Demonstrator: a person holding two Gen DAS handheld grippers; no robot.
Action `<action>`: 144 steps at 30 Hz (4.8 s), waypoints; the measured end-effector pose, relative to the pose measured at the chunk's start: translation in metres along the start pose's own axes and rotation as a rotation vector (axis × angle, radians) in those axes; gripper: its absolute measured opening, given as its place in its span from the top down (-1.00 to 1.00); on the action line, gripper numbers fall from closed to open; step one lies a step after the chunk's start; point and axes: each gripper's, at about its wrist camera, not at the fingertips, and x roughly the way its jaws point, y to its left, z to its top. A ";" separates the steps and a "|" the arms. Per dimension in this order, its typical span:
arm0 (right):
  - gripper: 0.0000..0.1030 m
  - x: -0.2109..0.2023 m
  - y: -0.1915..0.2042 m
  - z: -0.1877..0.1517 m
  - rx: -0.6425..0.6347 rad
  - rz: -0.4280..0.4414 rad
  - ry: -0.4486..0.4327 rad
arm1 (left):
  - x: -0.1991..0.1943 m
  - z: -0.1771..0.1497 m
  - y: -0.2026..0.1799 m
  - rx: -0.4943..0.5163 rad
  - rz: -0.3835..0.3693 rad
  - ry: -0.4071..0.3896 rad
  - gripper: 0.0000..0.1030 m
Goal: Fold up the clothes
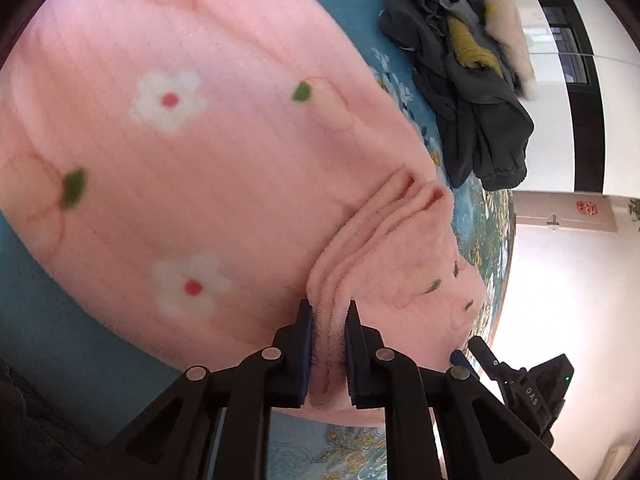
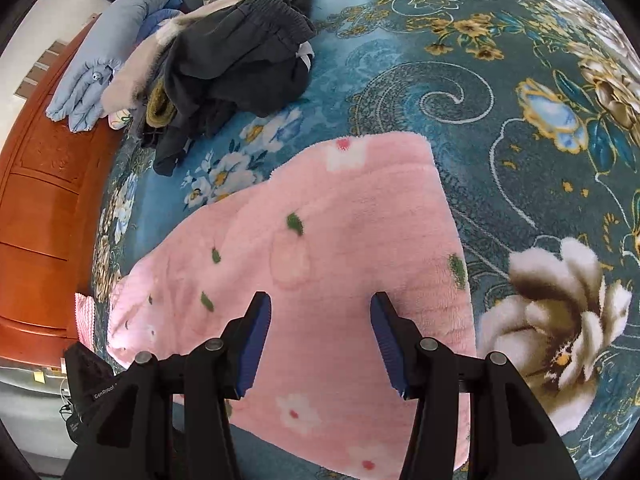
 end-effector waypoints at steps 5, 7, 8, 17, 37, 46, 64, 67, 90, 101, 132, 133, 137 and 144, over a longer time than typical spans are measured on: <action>-0.03 -0.009 0.001 0.011 -0.038 -0.009 -0.088 | 0.003 0.000 -0.007 0.048 0.034 0.005 0.70; -0.03 0.001 -0.008 0.018 -0.013 -0.047 -0.072 | 0.005 0.001 -0.006 0.040 0.037 0.015 0.69; -0.03 0.009 -0.013 0.021 0.001 -0.070 -0.051 | 0.007 0.001 -0.005 0.035 0.038 0.021 0.69; -0.03 0.014 0.009 0.016 -0.072 -0.093 -0.040 | 0.005 -0.002 -0.006 0.057 0.020 0.019 0.56; -0.35 0.030 0.067 -0.019 -0.174 -0.091 -0.014 | -0.196 0.050 0.129 -0.188 -0.122 -0.632 -0.51; -0.53 0.024 0.101 -0.026 -0.280 -0.132 -0.192 | -0.213 0.073 0.204 -0.253 -0.006 -0.656 -0.55; -0.72 0.025 0.136 -0.022 -0.338 -0.093 -0.285 | -0.145 0.122 0.225 -0.141 -0.040 -0.352 -0.55; -0.72 0.014 0.139 -0.021 -0.328 -0.060 -0.365 | -0.143 0.125 0.231 -0.185 -0.080 -0.358 -0.55; -0.72 -0.030 0.115 -0.025 -0.269 0.023 -0.452 | -0.193 0.114 0.101 0.037 0.112 -0.476 0.41; -0.72 -0.050 0.044 -0.009 -0.121 -0.001 -0.398 | -0.194 0.019 -0.150 0.647 -0.009 -0.519 0.42; -0.73 -0.084 -0.107 -0.001 0.114 -0.166 -0.402 | 0.007 -0.113 -0.225 0.855 0.067 -0.080 -0.02; -0.73 -0.085 -0.107 -0.001 0.114 -0.161 -0.402 | -0.002 -0.106 -0.217 0.827 0.048 -0.101 -0.06; -0.73 -0.087 -0.101 -0.001 0.080 -0.083 -0.371 | -0.039 -0.058 -0.174 0.628 0.032 -0.209 -0.13; -0.72 -0.050 -0.042 -0.011 -0.140 0.121 -0.159 | -0.037 -0.017 -0.079 0.381 0.184 -0.216 -0.14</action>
